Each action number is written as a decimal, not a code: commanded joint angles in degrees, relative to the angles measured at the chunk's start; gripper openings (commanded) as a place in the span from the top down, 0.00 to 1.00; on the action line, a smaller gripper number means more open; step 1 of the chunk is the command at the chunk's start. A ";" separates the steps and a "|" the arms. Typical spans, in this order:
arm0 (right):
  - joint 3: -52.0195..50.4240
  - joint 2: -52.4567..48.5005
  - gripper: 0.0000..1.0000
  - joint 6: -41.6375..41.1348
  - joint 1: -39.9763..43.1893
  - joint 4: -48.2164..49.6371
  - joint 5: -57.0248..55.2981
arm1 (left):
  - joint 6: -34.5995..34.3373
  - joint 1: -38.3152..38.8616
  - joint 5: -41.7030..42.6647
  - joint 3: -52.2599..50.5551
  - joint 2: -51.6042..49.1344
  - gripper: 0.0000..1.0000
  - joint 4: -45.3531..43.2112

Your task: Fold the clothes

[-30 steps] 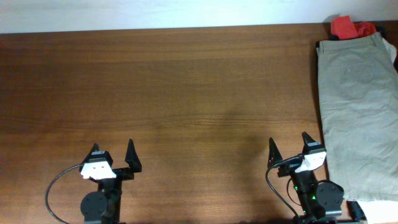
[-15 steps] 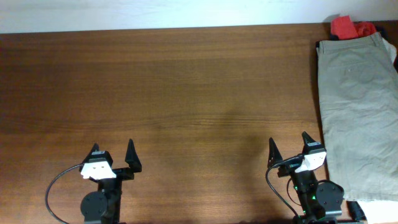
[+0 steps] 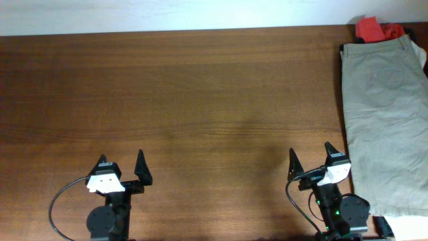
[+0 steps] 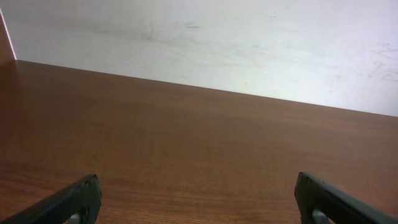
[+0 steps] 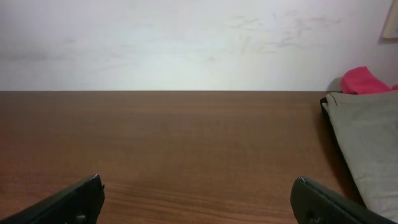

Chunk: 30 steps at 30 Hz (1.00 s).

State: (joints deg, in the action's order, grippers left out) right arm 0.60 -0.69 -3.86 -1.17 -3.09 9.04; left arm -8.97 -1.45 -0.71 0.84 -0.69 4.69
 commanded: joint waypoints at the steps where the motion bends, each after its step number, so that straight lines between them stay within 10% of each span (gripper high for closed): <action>1: -0.28 0.07 0.01 -0.02 -0.33 2.25 7.69 | 0.96 0.28 -0.39 -0.33 0.02 0.01 0.07; 5: -0.28 0.07 0.01 -5.90 -0.33 0.61 48.41 | 0.96 0.28 -0.42 -0.33 0.02 0.01 0.07; 10: 0.50 0.04 0.01 -22.80 -0.33 35.17 40.13 | 0.96 0.28 -0.42 -0.33 0.02 0.01 0.07; 19: 17.81 -27.30 0.01 -3.82 -0.33 31.85 21.38 | 0.96 0.28 -0.42 -0.33 0.02 0.01 0.09; 30: 82.14 -82.53 0.01 21.90 2.19 -18.49 -25.24 | 0.96 0.28 -0.39 -0.33 0.02 0.01 0.07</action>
State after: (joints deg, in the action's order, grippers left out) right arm 74.78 -77.38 14.96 -0.82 -17.41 -7.16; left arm -8.93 -1.45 -0.93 0.84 -0.97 4.73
